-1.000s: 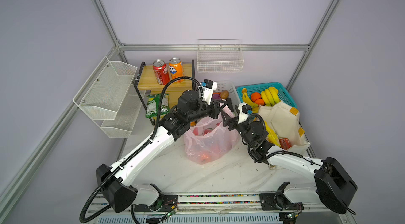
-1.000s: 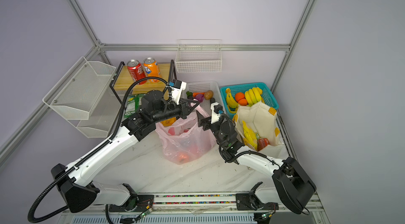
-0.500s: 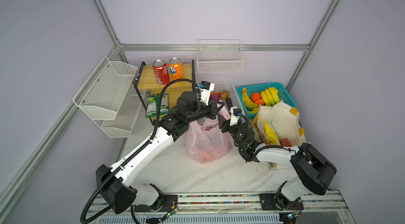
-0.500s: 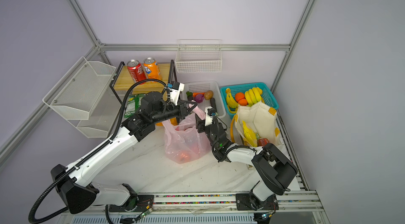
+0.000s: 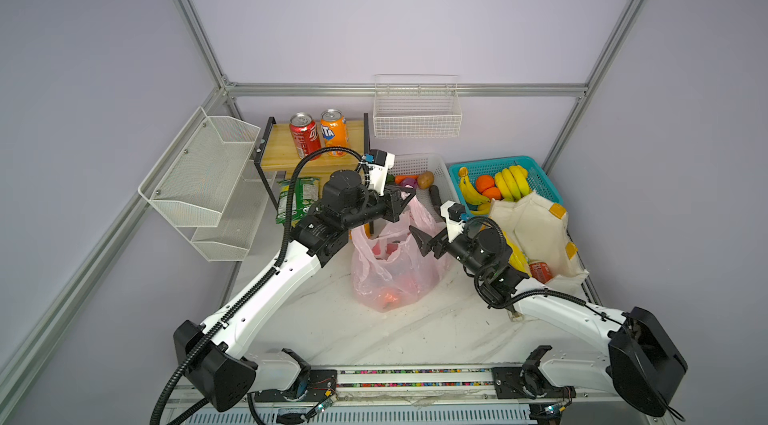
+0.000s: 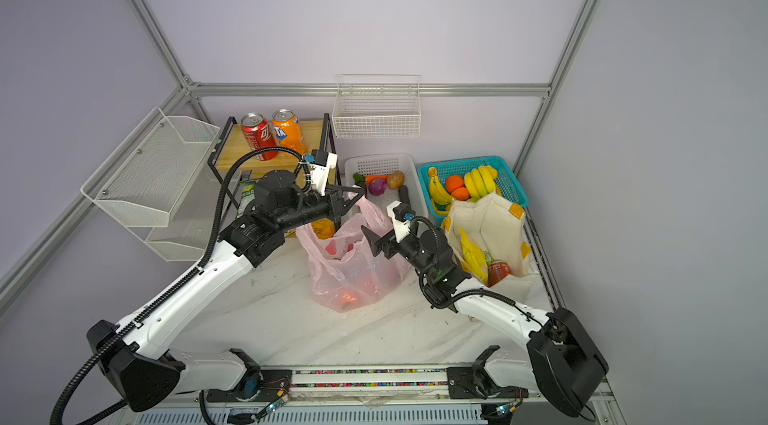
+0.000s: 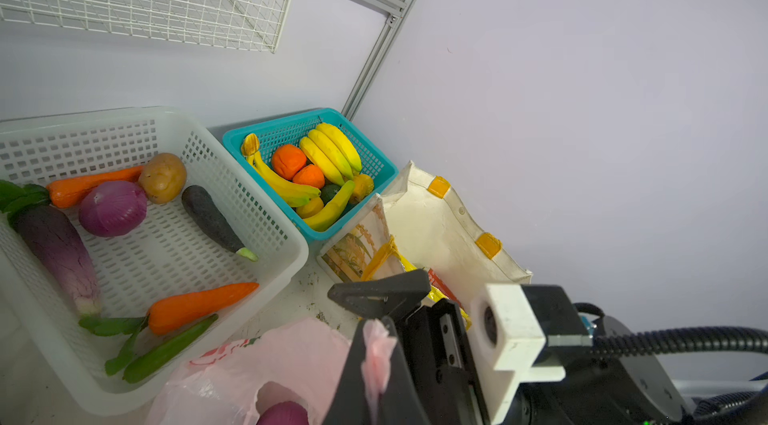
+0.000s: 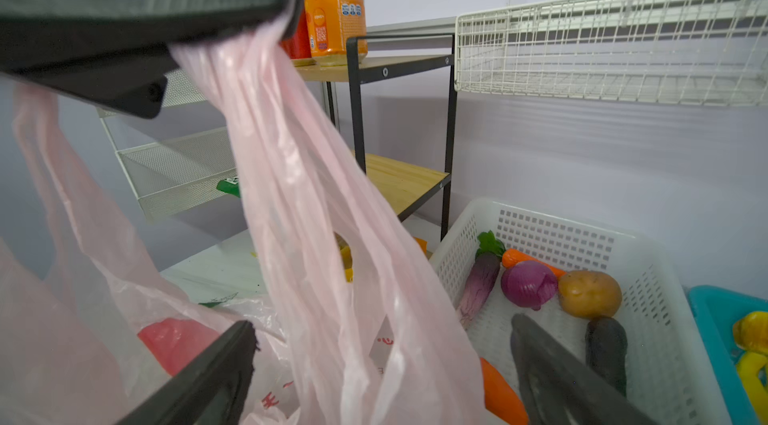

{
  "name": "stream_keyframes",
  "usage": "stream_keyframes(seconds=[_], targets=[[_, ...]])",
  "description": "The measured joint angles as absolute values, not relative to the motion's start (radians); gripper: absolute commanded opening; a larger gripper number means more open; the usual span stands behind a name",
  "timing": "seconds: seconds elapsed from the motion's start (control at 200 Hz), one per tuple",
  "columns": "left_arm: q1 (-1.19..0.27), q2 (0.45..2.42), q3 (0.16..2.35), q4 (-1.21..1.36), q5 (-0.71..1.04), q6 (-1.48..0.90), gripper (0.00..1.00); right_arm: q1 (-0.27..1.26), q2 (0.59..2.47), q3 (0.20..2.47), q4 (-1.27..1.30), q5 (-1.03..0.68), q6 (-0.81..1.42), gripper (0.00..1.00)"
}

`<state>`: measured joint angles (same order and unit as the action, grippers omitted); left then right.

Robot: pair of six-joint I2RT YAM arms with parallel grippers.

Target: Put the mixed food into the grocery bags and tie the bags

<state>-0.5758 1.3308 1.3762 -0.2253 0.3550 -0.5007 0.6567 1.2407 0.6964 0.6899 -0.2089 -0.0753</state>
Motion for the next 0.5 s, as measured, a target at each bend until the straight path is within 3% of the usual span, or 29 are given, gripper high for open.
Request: stream_keyframes(seconds=[0.31, 0.5], targets=[[-0.572, 1.331, 1.376, -0.225, 0.382, -0.501, 0.00, 0.457, 1.348, 0.926, 0.511, -0.738, -0.159, 0.95], [-0.572, 1.331, 1.376, -0.225, 0.397, -0.501, 0.00, 0.436, 1.488, 1.047, 0.447, -0.946, -0.199, 0.79]])
